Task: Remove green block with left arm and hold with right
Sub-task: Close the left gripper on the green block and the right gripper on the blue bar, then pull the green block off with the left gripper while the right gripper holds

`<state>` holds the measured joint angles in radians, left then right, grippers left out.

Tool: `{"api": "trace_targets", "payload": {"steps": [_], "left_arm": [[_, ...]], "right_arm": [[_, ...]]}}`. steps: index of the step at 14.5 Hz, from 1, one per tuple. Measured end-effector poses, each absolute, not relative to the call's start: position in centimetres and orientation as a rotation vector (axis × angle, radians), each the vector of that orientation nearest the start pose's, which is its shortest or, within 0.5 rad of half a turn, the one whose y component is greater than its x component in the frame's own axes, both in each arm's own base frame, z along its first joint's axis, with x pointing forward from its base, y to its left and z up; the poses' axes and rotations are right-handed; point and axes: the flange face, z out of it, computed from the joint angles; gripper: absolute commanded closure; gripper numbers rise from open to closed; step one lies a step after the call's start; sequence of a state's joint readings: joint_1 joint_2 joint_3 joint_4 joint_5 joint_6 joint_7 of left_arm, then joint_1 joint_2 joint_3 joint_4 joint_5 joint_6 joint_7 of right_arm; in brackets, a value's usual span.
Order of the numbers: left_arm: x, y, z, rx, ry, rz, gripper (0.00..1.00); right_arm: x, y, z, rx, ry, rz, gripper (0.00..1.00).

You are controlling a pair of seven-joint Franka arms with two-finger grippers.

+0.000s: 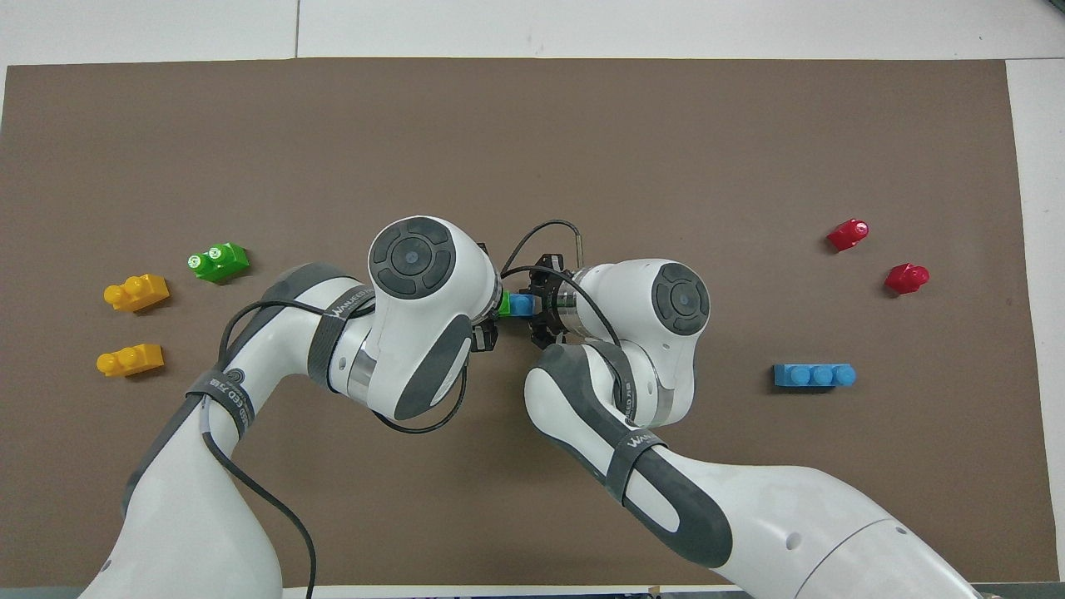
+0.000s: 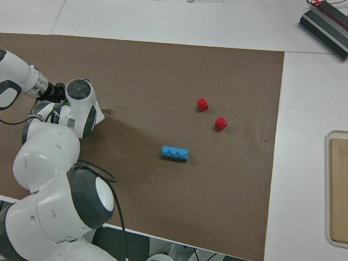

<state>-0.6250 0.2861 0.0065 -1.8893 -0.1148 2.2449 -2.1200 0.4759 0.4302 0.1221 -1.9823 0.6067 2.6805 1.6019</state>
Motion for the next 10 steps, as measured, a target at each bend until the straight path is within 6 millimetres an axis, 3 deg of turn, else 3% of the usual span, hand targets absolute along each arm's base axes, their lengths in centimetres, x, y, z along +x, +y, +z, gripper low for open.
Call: {"api": "trace_targets", "payload": {"steps": [5, 8, 10], "left_arm": [[51.2, -34.4, 39.3, -2.349, -2.203, 0.118, 0.86], [52.2, -30.3, 42.3, -2.412, -2.110, 0.126, 0.87], [52.6, -26.8, 43.9, -2.461, -2.004, 0.151, 0.87]], "right_arm": [[53.5, 33.9, 27.2, -1.962, 1.893, 0.320, 1.00], [54.1, 33.8, 27.7, -1.956, 1.891, 0.325, 1.00], [55.4, 33.4, 29.3, -1.951, 1.889, 0.365, 1.00]]}}
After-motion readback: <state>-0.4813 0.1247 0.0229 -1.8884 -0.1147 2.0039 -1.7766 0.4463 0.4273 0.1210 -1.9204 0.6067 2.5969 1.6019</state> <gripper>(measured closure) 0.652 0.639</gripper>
